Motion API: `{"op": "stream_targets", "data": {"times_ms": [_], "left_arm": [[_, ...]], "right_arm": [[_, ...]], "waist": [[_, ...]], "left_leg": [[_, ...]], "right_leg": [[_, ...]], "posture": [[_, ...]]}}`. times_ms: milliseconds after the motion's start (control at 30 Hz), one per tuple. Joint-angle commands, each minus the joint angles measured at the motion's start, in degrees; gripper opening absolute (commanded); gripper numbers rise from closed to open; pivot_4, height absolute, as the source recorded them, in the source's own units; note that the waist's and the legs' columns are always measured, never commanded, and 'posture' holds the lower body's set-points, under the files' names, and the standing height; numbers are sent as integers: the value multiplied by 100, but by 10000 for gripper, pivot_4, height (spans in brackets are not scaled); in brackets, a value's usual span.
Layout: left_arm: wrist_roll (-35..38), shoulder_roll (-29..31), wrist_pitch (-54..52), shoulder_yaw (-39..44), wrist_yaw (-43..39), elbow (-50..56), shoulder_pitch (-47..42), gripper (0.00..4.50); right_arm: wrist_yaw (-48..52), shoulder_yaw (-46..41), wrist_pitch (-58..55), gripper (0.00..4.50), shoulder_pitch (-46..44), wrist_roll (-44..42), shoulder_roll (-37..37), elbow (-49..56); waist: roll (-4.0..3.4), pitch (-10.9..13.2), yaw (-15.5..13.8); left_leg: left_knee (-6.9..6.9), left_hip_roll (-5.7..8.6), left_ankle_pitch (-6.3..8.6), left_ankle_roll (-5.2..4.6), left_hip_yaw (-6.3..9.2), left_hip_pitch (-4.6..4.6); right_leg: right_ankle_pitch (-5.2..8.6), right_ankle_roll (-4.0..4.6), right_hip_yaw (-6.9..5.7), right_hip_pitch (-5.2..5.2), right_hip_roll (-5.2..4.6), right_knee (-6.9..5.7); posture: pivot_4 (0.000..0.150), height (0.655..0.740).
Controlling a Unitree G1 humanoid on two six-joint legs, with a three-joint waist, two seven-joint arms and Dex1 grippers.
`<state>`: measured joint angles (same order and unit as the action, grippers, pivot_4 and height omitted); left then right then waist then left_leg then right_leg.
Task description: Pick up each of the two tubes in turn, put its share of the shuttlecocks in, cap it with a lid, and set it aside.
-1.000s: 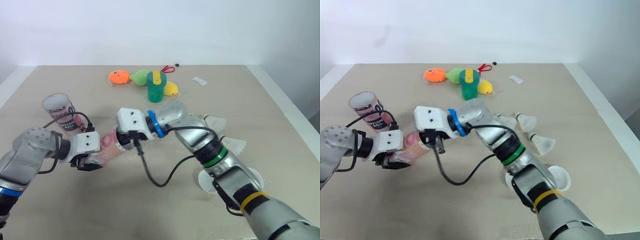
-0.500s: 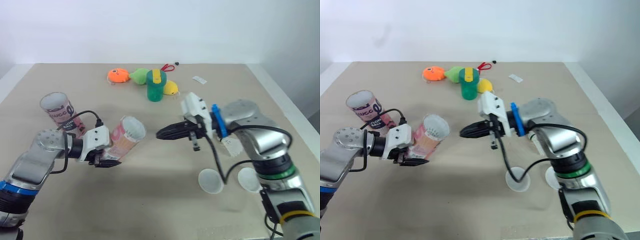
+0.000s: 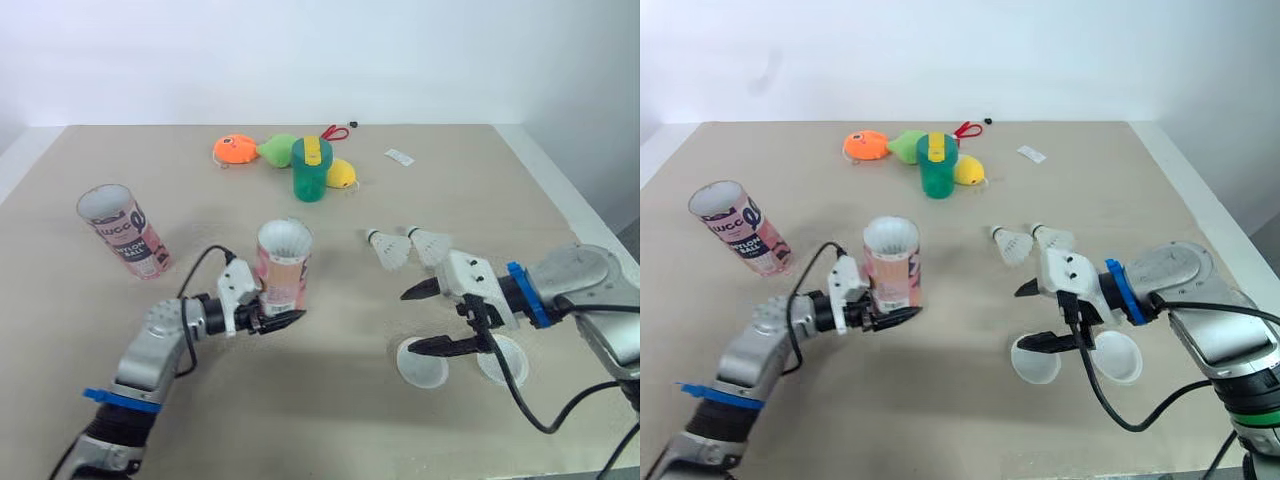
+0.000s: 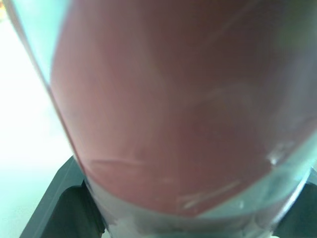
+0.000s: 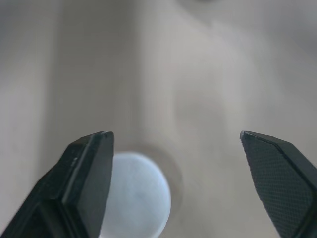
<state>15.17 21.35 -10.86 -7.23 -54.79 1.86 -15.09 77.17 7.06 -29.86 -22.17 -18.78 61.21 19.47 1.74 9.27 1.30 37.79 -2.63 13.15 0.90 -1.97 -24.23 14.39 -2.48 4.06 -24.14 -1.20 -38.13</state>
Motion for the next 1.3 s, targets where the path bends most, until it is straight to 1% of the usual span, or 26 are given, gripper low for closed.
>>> {"op": "stream_targets", "data": {"times_ms": [33,200,300,333,400,467,500,533,600,667,867,933,1033,1167,1300], "left_arm": [[-219,-197,584,-177,147,-460,132,32806],[-184,-276,721,-179,223,-705,249,32806],[-188,-234,713,-189,213,-824,286,32806],[-191,-224,694,-203,205,-837,294,32806],[-190,-223,679,-230,198,-831,308,32806],[-182,-235,668,-246,202,-825,322,32806],[-181,-246,670,-254,208,-834,334,32806],[-186,-257,677,-267,214,-844,349,32806],[-179,-273,675,-276,229,-857,368,32806],[-149,-291,649,-263,255,-860,380,32806],[-181,-251,691,-282,240,-954,405,32806],[-211,-234,700,-305,233,-973,394,32806],[-233,-234,716,-325,242,-980,353,32806],[-270,-251,751,-348,261,-1039,293,32806],[-371,-233,834,-393,270,-1172,235,32806]], "right_arm": [[-159,57,439,44644,175,372,29,-208],[-233,186,756,44644,365,582,-117,-469],[-308,353,899,44644,425,768,-206,-618],[-324,411,941,42365,434,821,-239,-674],[-344,517,1042,37058,442,941,-291,-771],[-352,584,1122,28399,456,1026,-326,-829],[-356,610,1152,22701,467,1050,-344,-841],[-356,633,1179,18803,482,1068,-348,-841],[-347,655,1208,8373,504,1088,-335,-830],[-335,650,1227,405,519,1105,-322,-822],[-326,571,1242,405,445,1065,-350,-846],[-372,402,1066,405,199,818,-500,-824],[-459,46,499,405,-487,211,-816,-690],[-741,-186,-237,405,-1887,-398,-1353,-514],[-1129,-50,-605,405,-2899,-593,-1981,-411]], "waist": [[-2,-2,0],[-16,-11,0],[-16,-11,1],[-15,-12,1],[-18,-14,2],[-29,-20,3],[-29,-25,3],[-28,-26,4],[-30,-35,3],[-27,-43,1],[-30,-46,0],[-31,-46,3],[-42,-45,25],[-58,-43,20],[-57,-46,4]], "left_leg": [[2,0,-1,0,-2,7],[12,-1,-3,-3,-4,31],[11,-2,-3,-3,-8,63],[6,-2,-3,-3,-10,90],[0,-3,-2,-2,-11,101],[-1,-3,-2,-2,-11,102],[-2,-3,-2,-2,-12,104],[-3,-3,-2,-2,-12,106],[-3,-4,-2,-2,-11,107],[-4,-4,-2,-2,-11,110],[-5,-4,-2,-2,-11,111],[-5,-4,-2,-2,-11,112],[-6,-5,-2,-2,-12,115],[-5,-4,-7,-10,-11,116],[-13,-8,-8,-11,-1,115]], "right_leg": [[-1,-5,2,6,1,0],[-3,-20,5,29,1,0],[7,-36,9,57,4,0],[14,-38,9,80,3,3],[20,-30,10,89,3,3],[18,-31,11,88,4,3],[17,-33,12,89,4,3],[18,-34,13,91,5,3],[17,-33,13,92,6,3],[19,-33,12,95,6,3],[20,-33,12,96,4,3],[20,-33,12,96,5,3],[14,-28,15,94,8,3],[1,-14,21,87,13,3],[4,-15,15,88,19,3]], "posture": [[1500,7400],[1500,7400],[1500,7400],[1500,7400],[1500,7400],[1500,7400],[1500,7400],[1500,7400],[1500,7400],[1500,7400],[1500,7400],[1500,7400],[1500,7400],[1500,7400],[1500,7400]]}}
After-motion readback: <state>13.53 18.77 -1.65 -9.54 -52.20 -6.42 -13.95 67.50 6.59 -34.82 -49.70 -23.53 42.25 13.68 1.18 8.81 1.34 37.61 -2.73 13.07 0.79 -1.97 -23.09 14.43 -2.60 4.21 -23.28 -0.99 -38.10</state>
